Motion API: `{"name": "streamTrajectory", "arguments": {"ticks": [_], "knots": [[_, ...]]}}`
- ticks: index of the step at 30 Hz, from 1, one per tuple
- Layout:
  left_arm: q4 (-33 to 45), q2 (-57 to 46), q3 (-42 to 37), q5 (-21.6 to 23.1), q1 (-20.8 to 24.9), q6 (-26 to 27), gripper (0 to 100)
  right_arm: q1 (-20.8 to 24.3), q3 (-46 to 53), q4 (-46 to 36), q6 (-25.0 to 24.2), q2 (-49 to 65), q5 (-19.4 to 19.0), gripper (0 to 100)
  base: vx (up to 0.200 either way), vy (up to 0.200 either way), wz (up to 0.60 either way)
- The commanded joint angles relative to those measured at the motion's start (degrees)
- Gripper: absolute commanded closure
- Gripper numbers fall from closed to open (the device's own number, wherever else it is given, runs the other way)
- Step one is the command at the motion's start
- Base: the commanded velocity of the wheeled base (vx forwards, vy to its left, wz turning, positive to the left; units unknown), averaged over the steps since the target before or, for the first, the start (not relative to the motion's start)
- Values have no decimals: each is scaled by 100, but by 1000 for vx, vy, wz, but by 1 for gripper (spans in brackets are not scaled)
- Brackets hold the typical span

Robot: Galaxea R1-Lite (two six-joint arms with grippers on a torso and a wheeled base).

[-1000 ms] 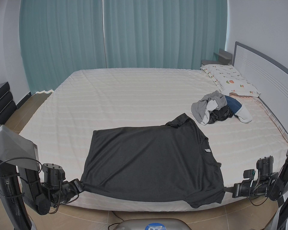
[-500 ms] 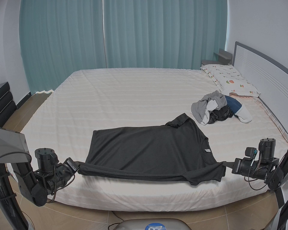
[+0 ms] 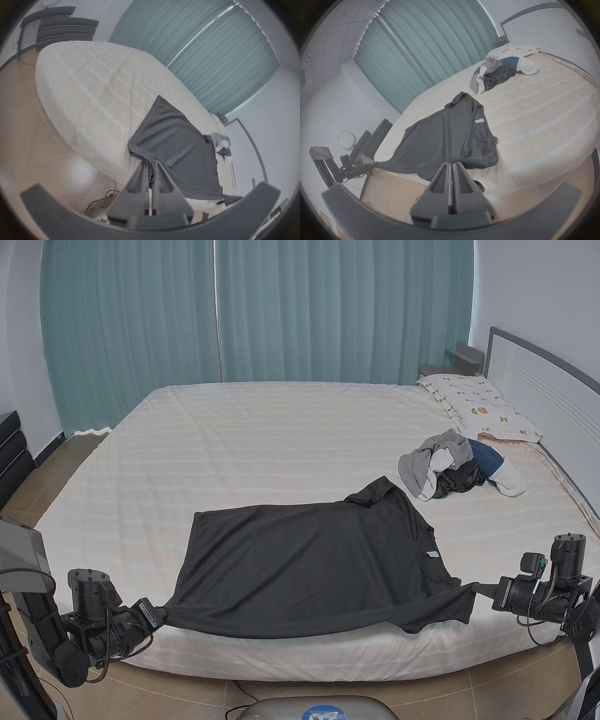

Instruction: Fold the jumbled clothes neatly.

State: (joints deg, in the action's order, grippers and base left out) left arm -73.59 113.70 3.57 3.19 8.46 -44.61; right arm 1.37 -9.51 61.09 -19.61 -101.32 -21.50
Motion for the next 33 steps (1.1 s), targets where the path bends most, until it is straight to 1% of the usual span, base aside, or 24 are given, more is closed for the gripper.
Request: {"name": "streamTrajectory", "arguments": {"ticks": [1,5,7,9,10,11,12,14,16,18,19,21,22,24,27,29,30,33], "knots": [[3,29,-261,6,33,92,100,-40,186,44,28,112,-3,100,0,0,0],[-6,170,-190,15,24,154,100,-40,160,44,19,59,-12,100,0,0,0],[-32,161,-41,15,15,145,100,-22,63,61,10,24,-12,100,0,0,0],[3,152,249,23,-20,110,100,-5,-236,0,-42,-2,-12,100,0,0,0],[3,152,249,23,-20,110,100,-5,-236,0,-42,-2,-12,100,0,0,0],[12,170,557,-3,-64,4,100,-13,-534,-62,-60,-81,32,100,0,0,0],[12,170,601,-3,-73,-22,100,-13,-578,-71,-60,-108,50,100,0,0,0],[117,170,1031,-38,-90,-303,100,13,-868,-132,-60,-354,120,100,0,0,0],[645,144,1462,-38,-99,-505,100,22,-1123,-150,-60,-538,190,100,0,0,0],[979,126,1708,-56,-108,-602,100,22,-1229,-132,-69,-653,199,100,0,0,0],[1515,108,2139,-73,-178,-848,100,22,-1405,-115,-122,-820,199,100,0,0,0],[1567,108,2183,-82,-187,-892,100,22,-1422,-115,-139,-828,199,100,0,0,0],[2306,152,2904,-108,-327,-1507,100,48,-1712,-79,-420,-1074,199,100,0,0,0],[2701,187,3220,-108,-363,-1718,100,66,-1906,-71,-561,-1277,208,100,0,0,0],[3000,398,3475,-108,-345,-1771,100,110,-2117,-53,-640,-1637,287,100,0,0,0],[3000,416,3501,-108,-345,-1771,100,118,-2134,-53,-649,-1663,305,100,0,0,0],[3000,636,3651,-108,-327,-1859,100,136,-2292,-35,-719,-1892,349,100,0,0,0],[3018,864,3809,-117,-310,-2035,100,145,-2424,26,-860,-2041,357,100,0,0,0]]}}
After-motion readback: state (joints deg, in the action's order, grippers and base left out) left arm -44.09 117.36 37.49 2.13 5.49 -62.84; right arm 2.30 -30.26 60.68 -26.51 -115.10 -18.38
